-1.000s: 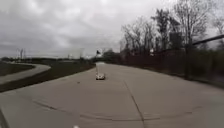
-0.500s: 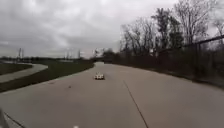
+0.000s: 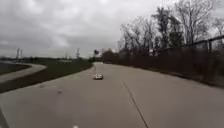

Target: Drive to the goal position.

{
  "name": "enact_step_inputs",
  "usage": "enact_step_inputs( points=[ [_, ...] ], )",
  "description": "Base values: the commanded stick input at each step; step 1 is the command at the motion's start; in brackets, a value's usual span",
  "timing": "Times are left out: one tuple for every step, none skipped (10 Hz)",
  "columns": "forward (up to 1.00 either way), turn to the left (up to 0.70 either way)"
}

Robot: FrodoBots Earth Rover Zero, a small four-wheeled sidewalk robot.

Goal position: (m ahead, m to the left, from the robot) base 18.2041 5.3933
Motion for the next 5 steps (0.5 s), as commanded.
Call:
enact_step_inputs(
  points=[
    [1.0, 0.0],
    [1.0, 0.0],
    [1.0, 0.0],
    [1.0, 0.0],
    [1.0, 0.0]
  ],
)
